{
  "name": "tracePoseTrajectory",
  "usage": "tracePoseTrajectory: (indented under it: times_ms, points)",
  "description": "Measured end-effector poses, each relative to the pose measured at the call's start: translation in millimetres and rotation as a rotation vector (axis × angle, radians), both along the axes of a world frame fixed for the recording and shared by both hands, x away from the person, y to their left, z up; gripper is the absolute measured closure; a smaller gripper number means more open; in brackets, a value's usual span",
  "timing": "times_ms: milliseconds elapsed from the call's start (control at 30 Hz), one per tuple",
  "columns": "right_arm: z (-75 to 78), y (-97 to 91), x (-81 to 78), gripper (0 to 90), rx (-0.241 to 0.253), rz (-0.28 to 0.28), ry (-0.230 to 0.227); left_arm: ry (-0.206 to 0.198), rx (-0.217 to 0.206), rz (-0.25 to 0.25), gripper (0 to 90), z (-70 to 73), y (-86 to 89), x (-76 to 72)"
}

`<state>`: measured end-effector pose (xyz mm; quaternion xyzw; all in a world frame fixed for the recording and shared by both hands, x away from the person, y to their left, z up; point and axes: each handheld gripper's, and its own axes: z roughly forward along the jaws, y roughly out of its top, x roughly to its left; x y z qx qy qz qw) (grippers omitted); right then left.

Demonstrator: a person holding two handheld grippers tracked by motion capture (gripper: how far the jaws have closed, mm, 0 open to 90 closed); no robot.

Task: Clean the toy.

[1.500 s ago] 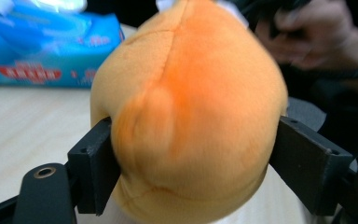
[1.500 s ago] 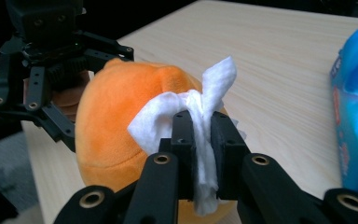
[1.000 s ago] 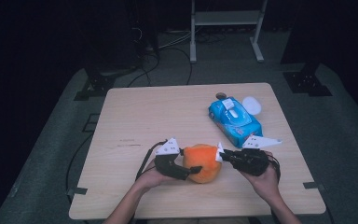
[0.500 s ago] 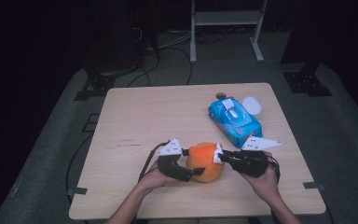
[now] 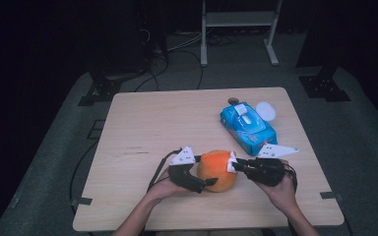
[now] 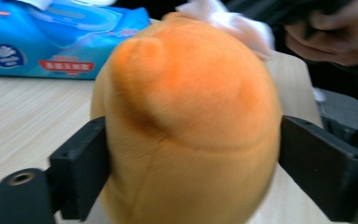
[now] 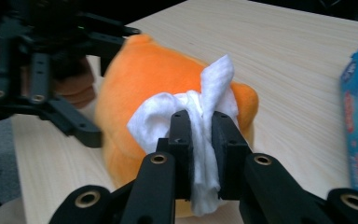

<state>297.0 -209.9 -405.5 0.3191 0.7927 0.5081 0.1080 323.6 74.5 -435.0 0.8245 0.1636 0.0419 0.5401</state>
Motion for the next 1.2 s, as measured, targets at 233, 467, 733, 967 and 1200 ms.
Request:
tracePoseTrajectory:
  times_ms: [233,467,733,967,1200]
  points:
    - [-1.4,-9.8,4.1,78.4,-0.001,-0.031,0.016,-0.007,-0.009,0.024,13.6,0.9,1.9,2.5]
    - [-1.0,-7.8,4.4,78.8,-0.002,-0.031,0.017,-0.015,-0.017,0.01,13.0,-4.8,-4.7,0.3]
    - [10.2,15.2,-13.7,78.8,0.001,0.063,-0.031,-0.007,-0.006,0.037,27.6,-5.9,-1.2,0.6]
    - [9.4,9.1,-9.4,78.9,-0.015,0.048,-0.036,0.031,-0.024,0.025,30.9,-8.1,2.5,2.8]
    - [2.8,-3.1,-3.0,79.0,-0.028,-0.008,-0.013,0.011,-0.035,0.03,16.0,-4.5,-0.6,2.8]
